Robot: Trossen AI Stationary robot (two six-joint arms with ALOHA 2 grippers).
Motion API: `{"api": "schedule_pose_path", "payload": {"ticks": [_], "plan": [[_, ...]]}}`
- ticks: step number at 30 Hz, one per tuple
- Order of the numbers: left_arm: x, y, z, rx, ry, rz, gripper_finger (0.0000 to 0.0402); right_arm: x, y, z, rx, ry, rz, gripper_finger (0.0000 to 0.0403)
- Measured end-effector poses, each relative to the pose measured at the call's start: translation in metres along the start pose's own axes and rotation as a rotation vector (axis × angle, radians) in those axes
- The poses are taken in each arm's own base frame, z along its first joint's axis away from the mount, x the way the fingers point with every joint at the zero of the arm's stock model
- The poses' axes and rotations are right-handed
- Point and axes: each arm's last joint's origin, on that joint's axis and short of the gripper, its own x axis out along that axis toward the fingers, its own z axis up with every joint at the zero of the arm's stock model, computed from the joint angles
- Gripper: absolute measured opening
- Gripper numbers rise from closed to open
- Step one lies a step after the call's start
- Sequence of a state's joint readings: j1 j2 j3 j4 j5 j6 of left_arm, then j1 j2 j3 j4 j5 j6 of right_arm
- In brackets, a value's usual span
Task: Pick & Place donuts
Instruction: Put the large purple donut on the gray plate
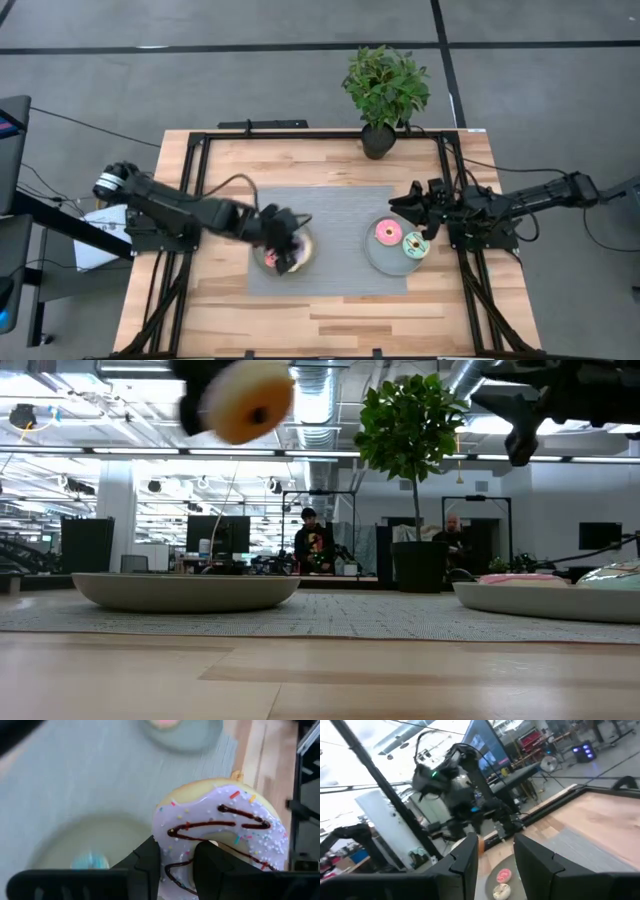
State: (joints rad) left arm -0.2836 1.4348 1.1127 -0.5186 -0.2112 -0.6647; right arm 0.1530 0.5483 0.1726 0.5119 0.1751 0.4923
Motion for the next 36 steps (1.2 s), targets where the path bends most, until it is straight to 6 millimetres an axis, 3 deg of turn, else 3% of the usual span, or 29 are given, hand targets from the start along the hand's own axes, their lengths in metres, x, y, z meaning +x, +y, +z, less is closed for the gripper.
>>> {"api": "schedule_pose_path", "payload": {"ticks": [6,11,18,26,36], "plan": [[0.011,-0.001,0.055,0.155,-0.073,0.025,0.0082,0.007,0.001,-0.003,0.088,0.022,0.050,0.0116],[0.032,-0.009,0.094,0.262,-0.068,0.066,0.0082,0.011,-0.002,-0.007,0.215,0.070,0.050,0.0121],[0.063,-0.013,0.137,0.350,-0.038,0.129,0.0082,0.012,-0.005,-0.008,0.352,0.106,0.059,0.0172],[0.092,-0.014,0.165,0.429,-0.030,0.165,0.0082,0.014,-0.009,-0.010,0.415,0.114,0.025,0.0240],[0.110,0.006,0.174,0.402,-0.018,0.235,0.0082,0.022,-0.020,-0.019,0.506,0.148,-0.071,0.0233]]}}
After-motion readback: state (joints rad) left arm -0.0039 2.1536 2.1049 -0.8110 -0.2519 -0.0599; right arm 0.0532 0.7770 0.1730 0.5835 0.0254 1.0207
